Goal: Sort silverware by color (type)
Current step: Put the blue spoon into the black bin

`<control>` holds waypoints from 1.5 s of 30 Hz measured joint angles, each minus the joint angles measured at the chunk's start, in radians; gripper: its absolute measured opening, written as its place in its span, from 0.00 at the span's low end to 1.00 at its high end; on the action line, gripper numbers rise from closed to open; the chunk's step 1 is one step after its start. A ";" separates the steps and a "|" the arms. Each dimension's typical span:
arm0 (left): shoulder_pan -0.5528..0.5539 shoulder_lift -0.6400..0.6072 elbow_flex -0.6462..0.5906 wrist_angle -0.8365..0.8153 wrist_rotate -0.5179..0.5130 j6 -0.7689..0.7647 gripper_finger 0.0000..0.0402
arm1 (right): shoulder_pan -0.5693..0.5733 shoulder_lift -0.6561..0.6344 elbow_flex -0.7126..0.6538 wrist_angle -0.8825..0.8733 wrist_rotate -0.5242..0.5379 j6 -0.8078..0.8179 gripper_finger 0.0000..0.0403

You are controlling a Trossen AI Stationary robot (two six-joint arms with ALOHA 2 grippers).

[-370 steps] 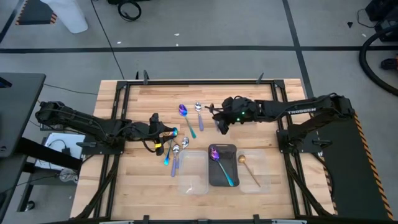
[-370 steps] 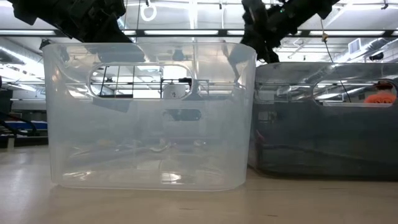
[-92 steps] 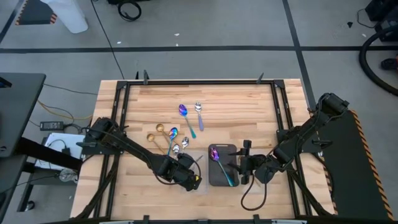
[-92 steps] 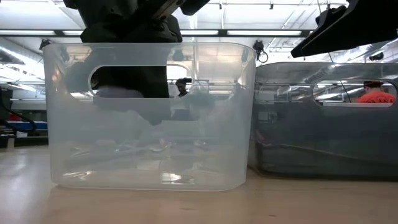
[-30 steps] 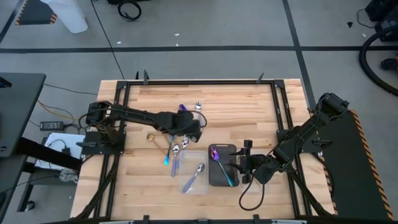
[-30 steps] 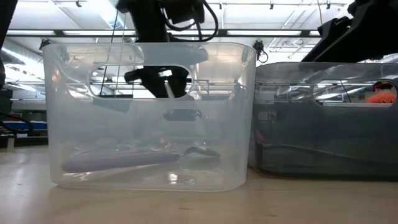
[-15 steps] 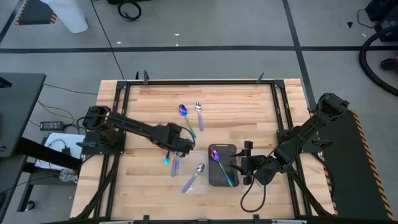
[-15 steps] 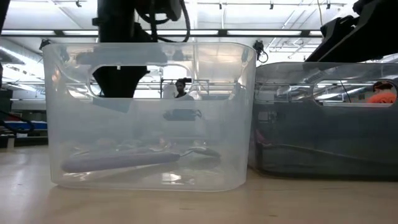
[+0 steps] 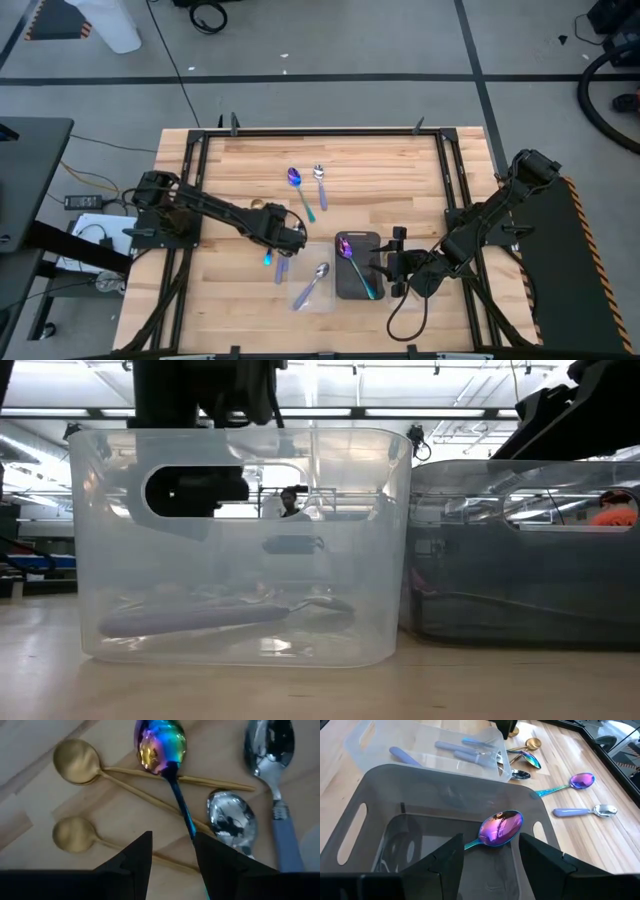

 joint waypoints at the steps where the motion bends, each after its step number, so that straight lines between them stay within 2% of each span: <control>1: 0.005 0.000 -0.010 0.015 0.000 0.003 0.39 | 0.000 0.000 0.000 0.000 0.000 0.000 0.49; 8: 0.032 -0.001 -0.092 0.139 -0.002 0.004 0.39 | 0.000 0.000 0.000 0.000 -0.002 0.000 0.49; 22: 0.024 -0.025 -0.107 0.181 0.008 0.007 0.39 | 0.000 0.000 0.000 0.005 -0.001 0.000 0.49; 33: -0.065 -0.118 -0.115 0.189 -0.055 0.001 0.39 | 0.008 0.000 0.000 0.000 -0.005 0.008 0.49; 38: -0.101 -0.153 -0.189 0.228 -0.054 -0.049 0.39 | 0.008 0.000 0.000 0.001 -0.004 0.008 0.49; 45: -0.086 -0.208 -0.316 0.420 -0.038 -0.089 0.39 | 0.008 0.000 0.000 0.009 -0.004 0.008 0.49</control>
